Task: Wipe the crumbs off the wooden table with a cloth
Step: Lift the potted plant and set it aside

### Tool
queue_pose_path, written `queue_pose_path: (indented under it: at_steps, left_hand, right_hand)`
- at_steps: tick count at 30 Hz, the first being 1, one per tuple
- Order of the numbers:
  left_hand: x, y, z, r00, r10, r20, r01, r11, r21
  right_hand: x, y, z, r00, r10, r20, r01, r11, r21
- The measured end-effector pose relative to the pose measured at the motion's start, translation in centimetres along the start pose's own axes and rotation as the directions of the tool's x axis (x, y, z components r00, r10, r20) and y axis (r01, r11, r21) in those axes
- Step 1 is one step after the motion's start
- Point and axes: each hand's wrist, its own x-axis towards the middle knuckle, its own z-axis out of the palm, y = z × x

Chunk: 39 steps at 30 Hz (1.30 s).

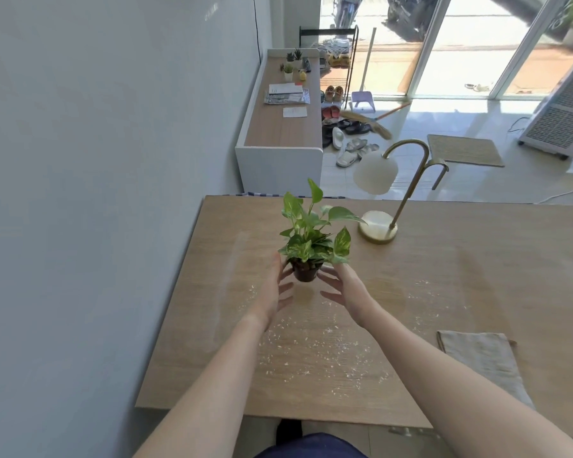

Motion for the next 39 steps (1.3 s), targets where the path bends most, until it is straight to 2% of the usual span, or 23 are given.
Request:
queue_pose_path:
  at_steps: [6, 17, 26, 39]
  left_hand:
    - [3.0, 4.0, 0.0, 1.000, 0.006, 0.023, -0.007, 1.000, 0.016]
    - [10.8, 9.1, 0.8, 0.999, -0.017, 0.045, 0.016, 0.999, 0.028]
    - [15.9, 8.7, 0.3, 0.997, -0.072, 0.027, 0.072, 0.997, 0.014]
    - [16.0, 7.0, -0.7, 0.995, -0.104, 0.008, 0.104, 0.994, -0.016]
  right_hand:
    - [2.8, -3.2, -0.4, 0.999, -0.037, 0.004, 0.037, 0.999, 0.012]
    - [10.9, -7.0, -1.6, 0.999, -0.008, -0.041, 0.010, 0.998, 0.055]
    - [15.8, -6.9, -1.7, 0.999, 0.021, -0.045, -0.020, 1.000, 0.015]
    - [16.4, -5.2, -0.4, 0.992, 0.090, -0.086, -0.086, 0.995, 0.053]
